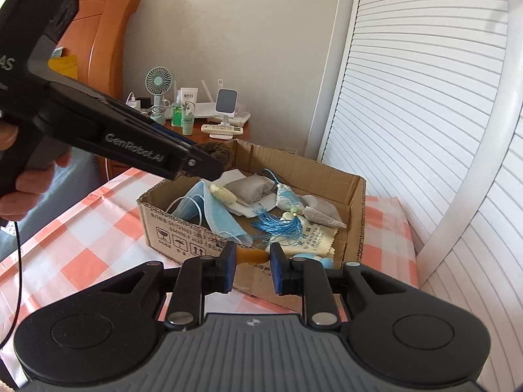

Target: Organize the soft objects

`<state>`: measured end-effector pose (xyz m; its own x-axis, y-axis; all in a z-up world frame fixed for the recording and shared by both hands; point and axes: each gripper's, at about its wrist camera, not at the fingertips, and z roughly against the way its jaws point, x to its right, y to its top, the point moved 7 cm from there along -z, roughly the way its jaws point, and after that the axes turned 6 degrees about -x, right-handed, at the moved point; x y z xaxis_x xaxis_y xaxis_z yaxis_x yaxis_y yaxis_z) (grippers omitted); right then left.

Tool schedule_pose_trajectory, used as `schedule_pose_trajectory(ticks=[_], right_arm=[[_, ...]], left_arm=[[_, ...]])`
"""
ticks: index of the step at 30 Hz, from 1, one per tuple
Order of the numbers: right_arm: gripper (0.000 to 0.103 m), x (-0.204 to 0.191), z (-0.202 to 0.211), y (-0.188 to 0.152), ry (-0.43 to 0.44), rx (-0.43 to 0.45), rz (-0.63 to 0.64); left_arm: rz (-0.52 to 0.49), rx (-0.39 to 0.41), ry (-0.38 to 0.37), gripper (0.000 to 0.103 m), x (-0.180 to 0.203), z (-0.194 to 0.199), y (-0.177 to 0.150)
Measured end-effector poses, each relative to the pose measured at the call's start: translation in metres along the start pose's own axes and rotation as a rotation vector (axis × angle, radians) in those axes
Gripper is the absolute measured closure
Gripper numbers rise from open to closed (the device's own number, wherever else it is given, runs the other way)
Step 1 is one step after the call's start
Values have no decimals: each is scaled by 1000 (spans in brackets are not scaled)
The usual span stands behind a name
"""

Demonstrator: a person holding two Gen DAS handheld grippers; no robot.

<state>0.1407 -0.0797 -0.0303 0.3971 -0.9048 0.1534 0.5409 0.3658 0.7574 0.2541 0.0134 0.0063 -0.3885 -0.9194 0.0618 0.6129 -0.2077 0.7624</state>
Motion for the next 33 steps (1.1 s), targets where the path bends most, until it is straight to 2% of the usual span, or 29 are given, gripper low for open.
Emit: schedule_pose_trajectory(ticks=[1, 2, 3, 4, 8, 13, 16, 28, 30, 31, 32, 33], right_arm=[[78, 4, 0, 0, -5, -2, -7], [78, 7, -1, 0, -11, -5, -13], [77, 11, -2, 0, -15, -10, -18], [77, 14, -3, 0, -16, -14, -23], [77, 24, -11, 2, -25, -31, -39], [77, 34, -21, 13, -18, -38, -54], [77, 39, -31, 24, -7, -47, -68], [77, 38, -101, 91, 40, -106, -86], [70, 37, -111, 99, 23, -112, -102], [51, 37, -116, 100, 19, -122, -106], [28, 38, -119, 102, 9, -126, -115], [17, 40, -121, 102, -5, -124, -127]], left_arm=[[7, 12, -12, 47, 2, -7, 5], [20, 23, -18, 26, 4, -15, 7], [33, 26, -17, 10, 5, -20, 8], [44, 30, -12, 7, 5, -24, 8], [82, 52, 29, 4, -2, -19, -3], [24, 71, 191, 1, -12, 6, -25], [-1, 84, 257, 1, -14, 20, -39], [81, 73, 310, 1, -21, 49, -66], [88, 69, 314, 1, -23, 51, -68], [92, 67, 318, 1, -23, 53, -71], [98, 64, 321, 1, -24, 53, -72], [105, 59, 324, 1, -26, 54, -74]])
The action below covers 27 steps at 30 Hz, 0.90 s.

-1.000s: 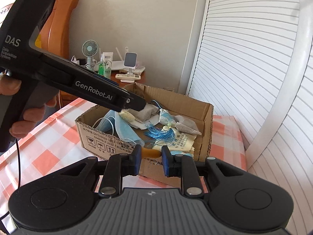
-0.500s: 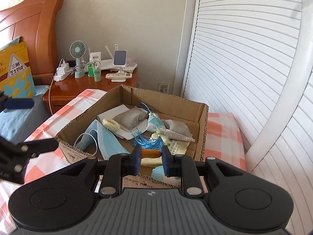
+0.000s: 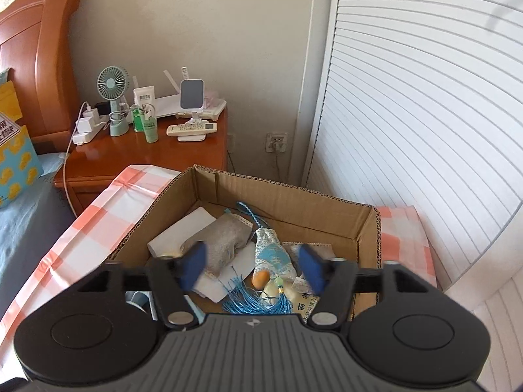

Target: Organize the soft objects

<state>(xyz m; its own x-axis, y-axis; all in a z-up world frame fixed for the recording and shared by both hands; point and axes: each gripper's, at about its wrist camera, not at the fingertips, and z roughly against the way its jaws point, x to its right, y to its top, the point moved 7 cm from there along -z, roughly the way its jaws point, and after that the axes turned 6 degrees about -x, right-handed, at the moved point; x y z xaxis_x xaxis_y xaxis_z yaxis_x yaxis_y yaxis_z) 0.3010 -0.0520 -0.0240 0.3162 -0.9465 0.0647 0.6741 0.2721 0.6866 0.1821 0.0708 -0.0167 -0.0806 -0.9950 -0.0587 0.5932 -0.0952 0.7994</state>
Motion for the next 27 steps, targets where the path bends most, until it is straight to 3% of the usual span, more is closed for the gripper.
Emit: schedule_pose_trajectory(ticks=[1, 2, 5, 11, 20, 27], right_arm=[[4, 1, 0, 0, -5, 6, -14], [0, 2, 2, -2, -1, 15, -28], [0, 5, 8, -8, 3, 4, -54], [0, 8, 34, -29, -78, -32, -90], [0, 8, 88, -85, -183, -65, -197], [0, 1, 120, -124, -194, -65, -279]], left_arm=[[7, -6, 1, 1, -2, 0, -1], [12, -8, 2, 1, -3, 0, -2], [27, -13, 8, 1, -7, 0, -4], [55, -29, -14, 1, -6, 4, -3], [88, -105, 0, 1, -3, 5, 1], [95, -121, 33, 1, 3, 13, 10]])
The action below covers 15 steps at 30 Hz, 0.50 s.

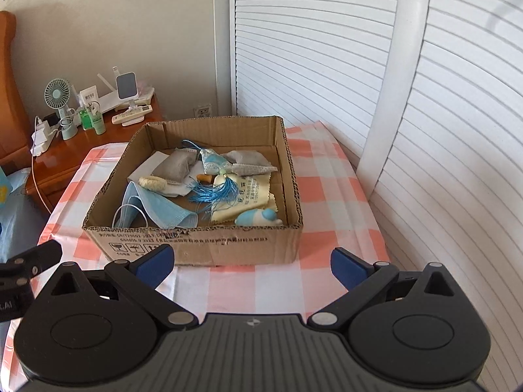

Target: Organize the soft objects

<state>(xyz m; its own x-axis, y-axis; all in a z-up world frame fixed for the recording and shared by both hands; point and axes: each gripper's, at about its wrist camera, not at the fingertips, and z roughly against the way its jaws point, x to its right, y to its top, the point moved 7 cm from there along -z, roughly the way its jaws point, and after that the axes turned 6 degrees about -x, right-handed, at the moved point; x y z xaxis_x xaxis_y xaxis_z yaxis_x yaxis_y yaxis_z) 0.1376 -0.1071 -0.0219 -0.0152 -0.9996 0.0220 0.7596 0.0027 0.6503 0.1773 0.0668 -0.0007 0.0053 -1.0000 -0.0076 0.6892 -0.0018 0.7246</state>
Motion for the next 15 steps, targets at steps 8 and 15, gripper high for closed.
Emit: schedule_pose_trajectory(ticks=[8, 15], right_arm=[[0, 3, 13, -19, -5, 6, -20], [0, 6, 16, -19, -1, 15, -24]], left_arm=[[-17, -31, 3, 1, 15, 0, -1], [-26, -35, 4, 1, 22, 2, -2]])
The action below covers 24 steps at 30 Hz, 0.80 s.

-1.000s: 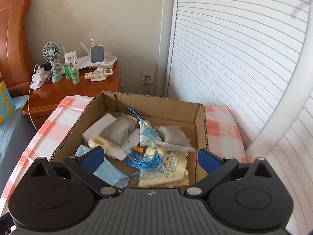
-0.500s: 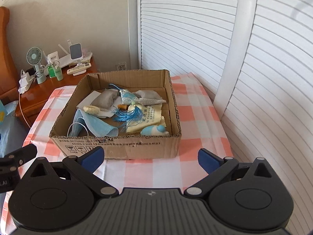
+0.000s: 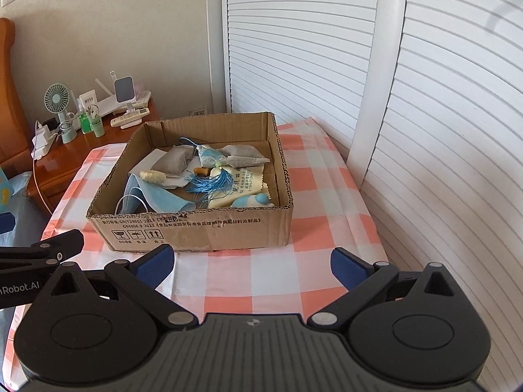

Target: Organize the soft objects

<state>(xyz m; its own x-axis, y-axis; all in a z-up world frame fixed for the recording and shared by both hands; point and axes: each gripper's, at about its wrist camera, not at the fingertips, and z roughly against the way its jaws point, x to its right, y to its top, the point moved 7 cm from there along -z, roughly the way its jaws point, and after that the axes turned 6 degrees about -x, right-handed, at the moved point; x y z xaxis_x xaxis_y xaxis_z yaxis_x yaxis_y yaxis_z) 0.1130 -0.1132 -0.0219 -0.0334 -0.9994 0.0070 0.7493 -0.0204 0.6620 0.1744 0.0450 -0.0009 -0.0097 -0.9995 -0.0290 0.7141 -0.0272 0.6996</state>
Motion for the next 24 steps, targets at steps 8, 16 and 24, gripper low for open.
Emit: schedule_pose_trajectory(ticks=[8, 16, 24], right_arm=[[0, 2, 2, -1, 1, 7, -1], [0, 4, 5, 0, 3, 15, -6], [0, 4, 7, 0, 4, 22, -4]], left_arm=[[3, -3, 4, 1, 1, 1, 0], [0, -5, 5, 1, 3, 2, 0], [3, 0, 6, 1, 2, 4, 2]])
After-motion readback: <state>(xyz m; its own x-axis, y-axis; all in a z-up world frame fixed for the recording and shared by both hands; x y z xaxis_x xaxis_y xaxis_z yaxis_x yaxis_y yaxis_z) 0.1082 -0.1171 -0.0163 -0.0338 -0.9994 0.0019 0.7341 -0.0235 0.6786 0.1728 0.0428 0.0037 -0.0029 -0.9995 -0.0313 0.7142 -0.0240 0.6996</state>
